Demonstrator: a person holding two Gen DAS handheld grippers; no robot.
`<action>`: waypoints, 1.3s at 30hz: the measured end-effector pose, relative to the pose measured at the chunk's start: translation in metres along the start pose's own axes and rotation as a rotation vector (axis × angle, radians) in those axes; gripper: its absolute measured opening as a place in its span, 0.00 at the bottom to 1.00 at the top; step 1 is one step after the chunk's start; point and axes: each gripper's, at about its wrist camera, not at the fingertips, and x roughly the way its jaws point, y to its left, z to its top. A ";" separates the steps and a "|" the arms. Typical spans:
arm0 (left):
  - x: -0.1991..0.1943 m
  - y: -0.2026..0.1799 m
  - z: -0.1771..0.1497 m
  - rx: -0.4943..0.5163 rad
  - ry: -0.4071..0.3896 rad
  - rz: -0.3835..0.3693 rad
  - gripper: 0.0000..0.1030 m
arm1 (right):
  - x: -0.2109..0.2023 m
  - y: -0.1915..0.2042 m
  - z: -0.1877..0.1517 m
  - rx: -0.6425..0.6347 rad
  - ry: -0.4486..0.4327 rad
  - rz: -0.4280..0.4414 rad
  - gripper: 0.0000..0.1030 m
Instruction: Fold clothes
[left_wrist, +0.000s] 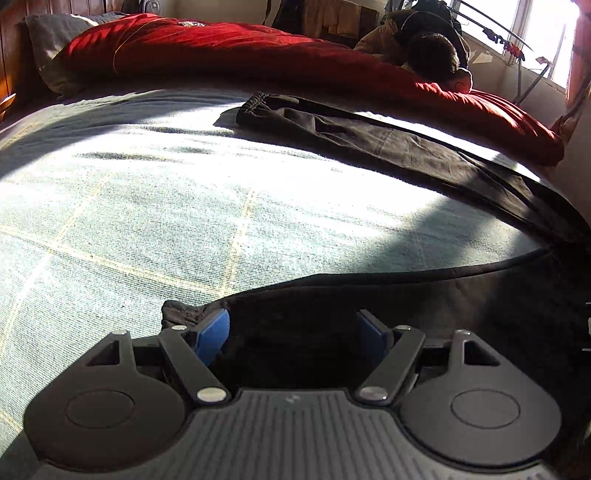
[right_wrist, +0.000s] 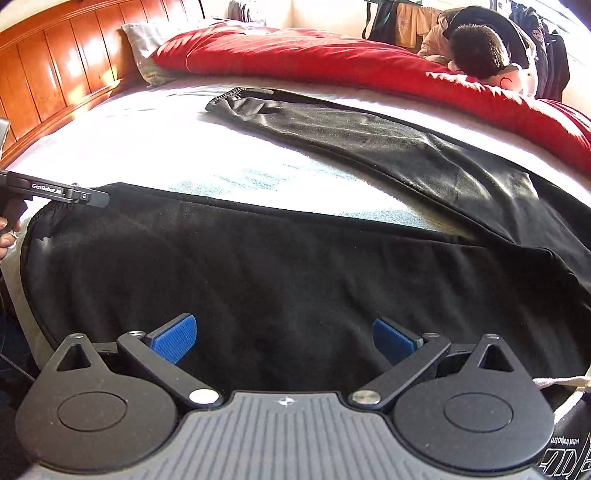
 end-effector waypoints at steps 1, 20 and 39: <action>-0.010 -0.003 -0.001 0.016 -0.009 -0.026 0.73 | -0.001 -0.002 -0.001 0.005 -0.001 0.003 1.00; -0.065 -0.023 -0.060 -0.019 0.116 -0.064 0.78 | 0.026 0.003 0.008 -0.056 0.036 0.029 1.00; -0.008 -0.123 -0.011 0.028 0.061 0.015 0.80 | -0.038 -0.134 0.017 0.100 -0.098 -0.062 1.00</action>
